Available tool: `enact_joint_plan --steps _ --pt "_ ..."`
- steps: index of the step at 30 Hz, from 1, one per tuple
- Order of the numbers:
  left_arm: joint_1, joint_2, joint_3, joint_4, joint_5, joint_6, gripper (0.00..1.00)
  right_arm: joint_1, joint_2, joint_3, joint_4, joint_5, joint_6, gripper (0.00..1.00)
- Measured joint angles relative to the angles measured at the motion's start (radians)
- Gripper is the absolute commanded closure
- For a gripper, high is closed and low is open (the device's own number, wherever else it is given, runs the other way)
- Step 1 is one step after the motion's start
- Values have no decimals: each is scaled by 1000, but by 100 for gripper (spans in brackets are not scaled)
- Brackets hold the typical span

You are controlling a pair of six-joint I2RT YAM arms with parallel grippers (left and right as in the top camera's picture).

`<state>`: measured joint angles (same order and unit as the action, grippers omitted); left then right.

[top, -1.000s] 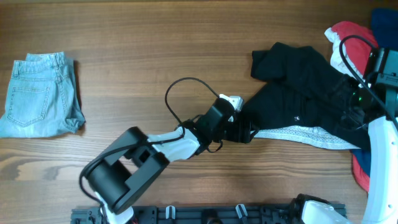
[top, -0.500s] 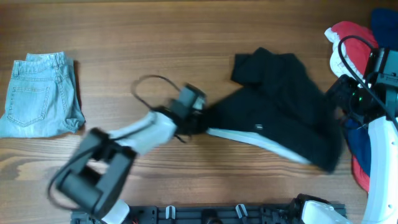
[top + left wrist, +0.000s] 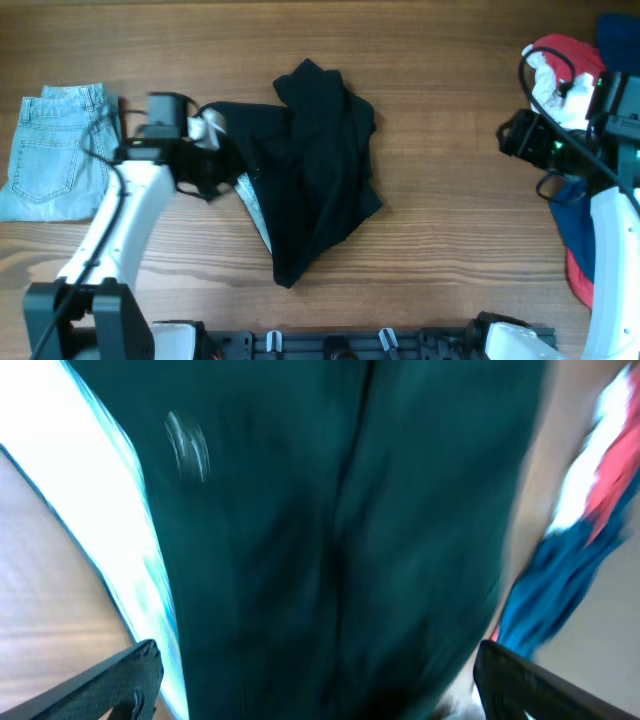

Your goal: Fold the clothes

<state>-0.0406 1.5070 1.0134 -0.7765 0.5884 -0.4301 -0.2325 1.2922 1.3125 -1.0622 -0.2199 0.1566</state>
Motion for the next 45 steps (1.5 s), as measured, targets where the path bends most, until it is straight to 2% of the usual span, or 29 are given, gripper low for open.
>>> enact_joint_plan --steps 2,9,15,16,17,18,19,21,23,26,30,35,39,40,41,42,43,45 --pt "-108 0 -8 -61 -11 -1 1 56 16 0 39 -60 -32 19" --pt "-408 6 -88 -119 -50 -1 0 312 166 -2 220 -124 -68 18" --pt "-623 6 -99 -155 -211 -1 0 469 264 11 317 -143 -68 17" --pt "-649 6 -105 -155 -232 -1 3 481 293 29 314 -146 -68 17" --pt "-669 6 -112 -154 -262 -10 9 489 322 59 301 -146 -68 17" --pt "-686 6 -125 -151 -292 -21 46 498 363 106 289 -146 -68 17" --pt "-697 6 -137 -150 -312 -32 73 506 401 156 270 -145 -68 16" --pt "-705 6 -172 -143 -367 -62 81 522 474 258 235 -131 -68 16" --pt "-705 6 -223 -142 -404 -98 96 537 557 372 240 -116 -69 16" --pt "-705 6 -254 -156 -428 -145 96 556 656 447 288 -105 -69 16" --pt "-705 6 -255 -156 -443 -216 96 605 758 452 392 -90 -80 16" --pt "-705 6 -255 -159 -443 -242 96 676 856 452 481 -58 -79 15" --pt "-705 6 -255 -159 -443 -246 94 676 946 452 494 -41 -63 15" --pt "-705 6 -255 -159 -443 -246 94 676 961 452 494 -35 -60 20" --pt "-705 6 -255 -159 -443 -248 94 676 973 452 494 -29 -56 35" --pt "-705 6 -255 -159 -443 -249 94 676 980 452 494 -21 -54 90" --pt "-705 6 -255 -159 -443 -249 94 676 981 452 493 -18 -49 96" --pt "-705 6 -255 -159 -443 -249 96 676 981 453 486 -14 -48 96"
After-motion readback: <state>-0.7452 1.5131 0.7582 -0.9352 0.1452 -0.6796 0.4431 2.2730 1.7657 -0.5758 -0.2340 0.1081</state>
